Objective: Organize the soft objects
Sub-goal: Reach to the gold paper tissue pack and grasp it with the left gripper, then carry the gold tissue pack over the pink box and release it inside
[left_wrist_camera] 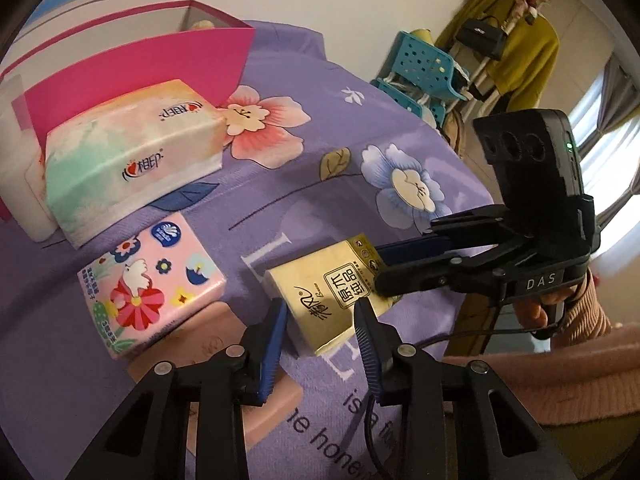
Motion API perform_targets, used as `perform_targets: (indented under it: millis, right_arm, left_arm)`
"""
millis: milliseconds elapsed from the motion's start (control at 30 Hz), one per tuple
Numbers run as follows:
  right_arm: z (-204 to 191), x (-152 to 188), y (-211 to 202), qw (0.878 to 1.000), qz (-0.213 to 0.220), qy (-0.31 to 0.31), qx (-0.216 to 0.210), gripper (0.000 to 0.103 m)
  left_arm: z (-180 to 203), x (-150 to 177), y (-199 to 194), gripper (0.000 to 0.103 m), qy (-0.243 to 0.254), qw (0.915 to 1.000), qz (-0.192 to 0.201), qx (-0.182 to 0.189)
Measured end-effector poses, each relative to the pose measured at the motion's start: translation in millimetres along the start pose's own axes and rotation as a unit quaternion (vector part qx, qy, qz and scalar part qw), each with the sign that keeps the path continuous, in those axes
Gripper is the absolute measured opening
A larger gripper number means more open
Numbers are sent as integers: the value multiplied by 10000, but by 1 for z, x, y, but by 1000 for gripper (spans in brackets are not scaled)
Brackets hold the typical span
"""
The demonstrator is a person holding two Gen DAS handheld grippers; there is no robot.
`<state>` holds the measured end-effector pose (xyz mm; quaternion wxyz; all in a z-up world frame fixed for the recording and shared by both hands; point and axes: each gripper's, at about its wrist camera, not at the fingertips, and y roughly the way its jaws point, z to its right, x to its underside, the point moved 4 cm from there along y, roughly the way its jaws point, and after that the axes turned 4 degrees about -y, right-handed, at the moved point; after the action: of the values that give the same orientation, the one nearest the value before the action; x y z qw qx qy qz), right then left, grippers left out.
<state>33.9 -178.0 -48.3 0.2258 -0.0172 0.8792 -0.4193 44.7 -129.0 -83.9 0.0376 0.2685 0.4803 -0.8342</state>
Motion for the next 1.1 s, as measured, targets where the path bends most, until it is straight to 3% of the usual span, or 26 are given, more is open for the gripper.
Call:
perform_targets:
  millis: [300,600,1100]
  right_arm:
    - [9,-28,-4,9992,336,-63,212,29]
    - [21,-57,8,9986,406,-91,333,30]
    - [30,-58,19,9978,562,178,290,33]
  left_arm:
    - [-10,-26,1,34,-181,9994,267,-133]
    - [-30,-47,9,34,-492,9979,325,-259]
    - [-39,-52,15,34,-638,9969,322,-324]
